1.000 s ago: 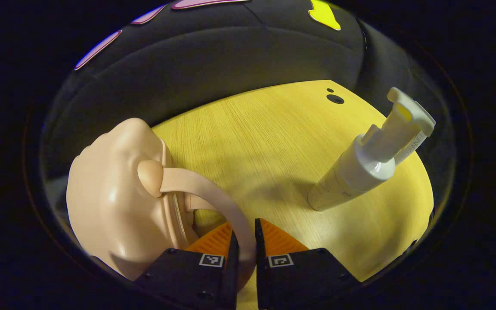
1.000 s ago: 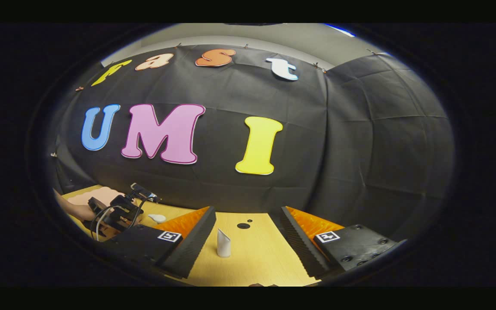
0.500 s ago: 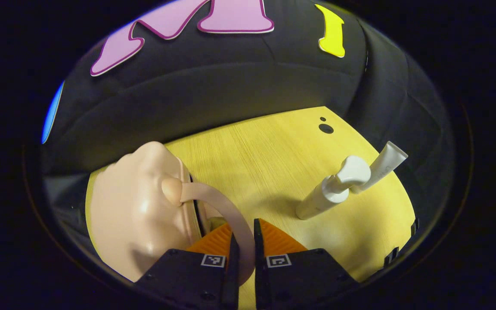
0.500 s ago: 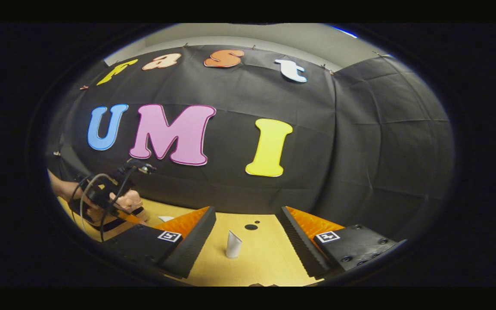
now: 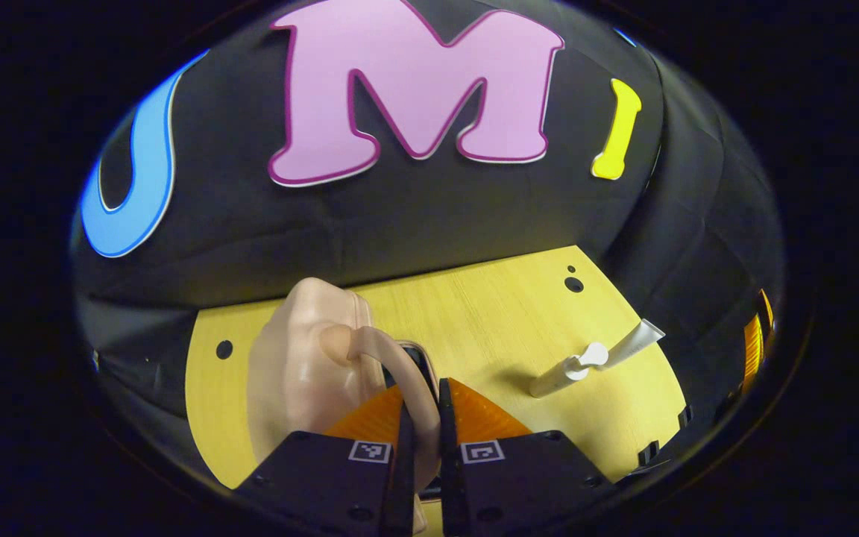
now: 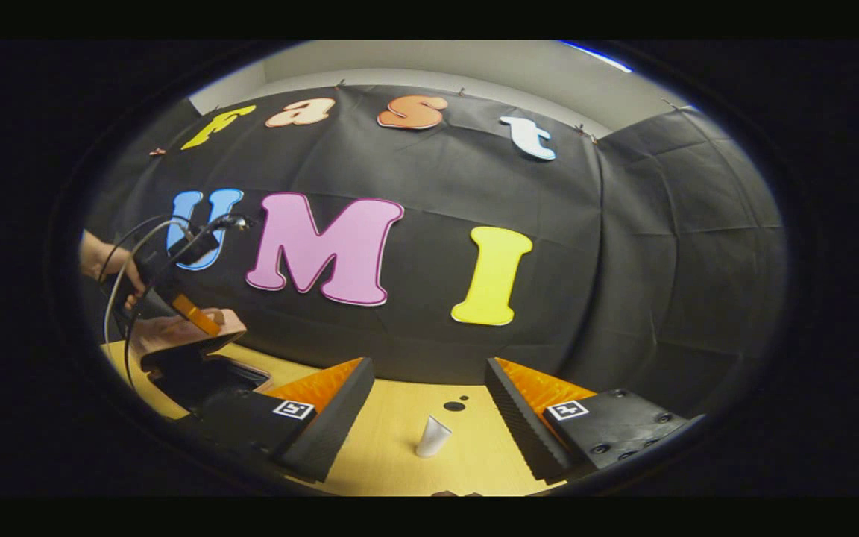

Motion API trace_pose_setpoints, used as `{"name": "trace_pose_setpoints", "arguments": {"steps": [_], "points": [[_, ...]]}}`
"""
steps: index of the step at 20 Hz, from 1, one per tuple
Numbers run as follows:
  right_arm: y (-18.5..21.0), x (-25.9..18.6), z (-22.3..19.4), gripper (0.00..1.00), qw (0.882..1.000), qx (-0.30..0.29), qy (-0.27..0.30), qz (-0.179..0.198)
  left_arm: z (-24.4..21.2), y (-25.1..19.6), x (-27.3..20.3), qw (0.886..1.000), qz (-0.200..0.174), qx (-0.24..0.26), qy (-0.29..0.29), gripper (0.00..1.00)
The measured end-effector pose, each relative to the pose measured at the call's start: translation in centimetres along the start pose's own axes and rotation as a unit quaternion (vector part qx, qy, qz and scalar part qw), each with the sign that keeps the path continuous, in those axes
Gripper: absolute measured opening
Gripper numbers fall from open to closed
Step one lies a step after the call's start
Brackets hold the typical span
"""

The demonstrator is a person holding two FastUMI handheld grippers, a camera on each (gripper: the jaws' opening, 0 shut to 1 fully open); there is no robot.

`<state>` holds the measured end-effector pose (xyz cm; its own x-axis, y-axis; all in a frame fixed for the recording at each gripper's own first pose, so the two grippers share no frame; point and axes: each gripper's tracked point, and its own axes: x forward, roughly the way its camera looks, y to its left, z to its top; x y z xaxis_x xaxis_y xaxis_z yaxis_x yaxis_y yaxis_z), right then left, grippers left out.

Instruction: First open the suitcase, pack the skin care products into it, and then close the suitcase.

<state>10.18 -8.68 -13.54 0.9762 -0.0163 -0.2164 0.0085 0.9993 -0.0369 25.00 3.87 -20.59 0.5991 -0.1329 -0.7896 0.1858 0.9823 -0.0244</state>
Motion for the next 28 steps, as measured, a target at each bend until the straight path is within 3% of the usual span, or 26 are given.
{"name": "trace_pose_setpoints", "arguments": {"steps": [4,7,8,10,11,12,17,22,26,28], "points": [[2.9,-0.5,2.3,0.96,1.000,-0.013,-0.015,0.006,1.2,8.6,-4.5,0.999,0.042,0.028,-0.002,0.24],[5.2,-1.2,3.5,0.96,1.000,-0.019,-0.023,0.007,0.3,16.1,-7.3,0.995,0.088,0.048,0.010,0.13],[6.1,-1.4,3.8,0.96,1.000,-0.019,-0.024,0.007,-0.2,18.9,-8.1,0.993,0.102,0.054,0.015,0.17],[7.8,-2.0,4.1,0.97,1.000,-0.020,-0.020,0.010,-1.7,22.8,-8.6,0.991,0.120,0.051,0.023,0.17],[8.6,-2.3,4.2,0.97,1.000,-0.022,-0.019,0.011,-2.7,24.5,-8.5,0.990,0.127,0.048,0.028,0.13],[9.4,-2.6,4.3,0.96,0.999,-0.025,-0.018,0.013,-3.6,26.4,-8.4,0.989,0.134,0.046,0.031,0.17],[12.1,-4.0,4.0,0.96,0.999,-0.039,-0.007,0.016,-9.5,34.5,-5.9,0.986,0.159,0.020,0.042,0.17],[11.3,-5.9,3.9,0.98,0.999,-0.047,-0.005,-0.017,-17.1,40.4,-1.4,0.979,0.185,-0.008,0.082,0.17],[11.2,-7.5,3.1,0.97,0.997,-0.070,0.003,-0.033,-19.8,43.6,1.6,0.974,0.200,-0.002,0.102,0.21],[11.5,-8.3,2.5,0.97,0.996,-0.082,0.006,-0.031,-19.7,44.7,1.8,0.972,0.217,0.004,0.094,0.29]]}}
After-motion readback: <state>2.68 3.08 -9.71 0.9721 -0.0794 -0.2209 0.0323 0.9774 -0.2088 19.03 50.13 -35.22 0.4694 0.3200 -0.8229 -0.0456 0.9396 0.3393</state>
